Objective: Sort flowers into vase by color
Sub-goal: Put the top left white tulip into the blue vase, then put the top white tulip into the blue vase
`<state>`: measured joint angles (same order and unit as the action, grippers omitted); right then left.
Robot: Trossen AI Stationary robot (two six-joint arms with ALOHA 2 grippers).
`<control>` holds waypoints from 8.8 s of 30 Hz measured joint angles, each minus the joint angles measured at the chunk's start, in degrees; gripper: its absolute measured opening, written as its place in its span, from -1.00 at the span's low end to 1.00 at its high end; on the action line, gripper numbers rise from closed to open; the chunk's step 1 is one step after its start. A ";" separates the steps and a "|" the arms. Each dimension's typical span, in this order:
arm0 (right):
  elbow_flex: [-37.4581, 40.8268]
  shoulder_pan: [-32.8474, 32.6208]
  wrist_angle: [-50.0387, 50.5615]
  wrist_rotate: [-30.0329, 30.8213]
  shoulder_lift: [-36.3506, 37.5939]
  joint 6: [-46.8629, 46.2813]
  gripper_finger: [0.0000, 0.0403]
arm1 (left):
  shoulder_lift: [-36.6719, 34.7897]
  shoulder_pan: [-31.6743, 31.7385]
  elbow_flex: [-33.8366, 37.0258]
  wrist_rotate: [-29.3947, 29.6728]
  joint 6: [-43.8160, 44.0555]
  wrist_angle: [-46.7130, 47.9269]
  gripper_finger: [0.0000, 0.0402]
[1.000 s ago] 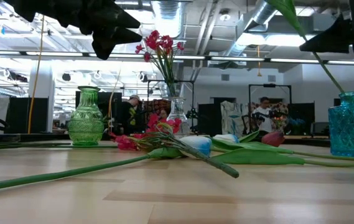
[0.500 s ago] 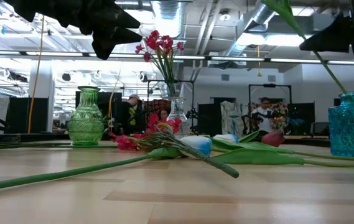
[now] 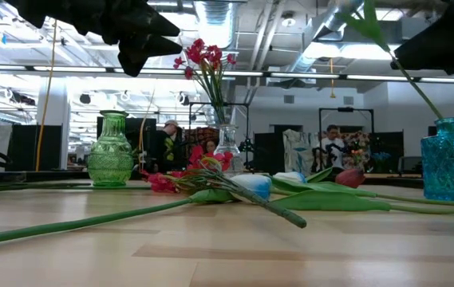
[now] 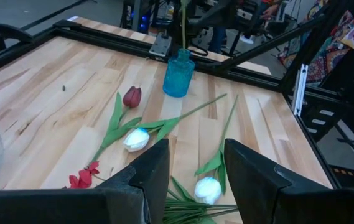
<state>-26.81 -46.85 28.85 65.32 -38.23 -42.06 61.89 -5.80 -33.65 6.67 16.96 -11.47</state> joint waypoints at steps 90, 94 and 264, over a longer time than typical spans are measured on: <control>-32.39 16.34 14.69 -32.70 -58.43 -16.41 -0.03 | -0.02 -0.02 -0.02 0.01 -0.03 0.49 -0.30; -32.39 19.35 15.48 -35.82 -61.07 -16.15 -0.06 | -0.02 -0.02 -0.02 -0.01 -0.03 0.48 -0.30; -14.84 -10.88 31.95 16.34 -13.21 -22.11 -0.88 | -0.02 0.00 -0.02 0.86 2.07 0.44 -0.30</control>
<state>-41.65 -57.74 60.80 81.66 -51.44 -64.18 61.87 -5.80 -33.67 7.53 19.03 -11.03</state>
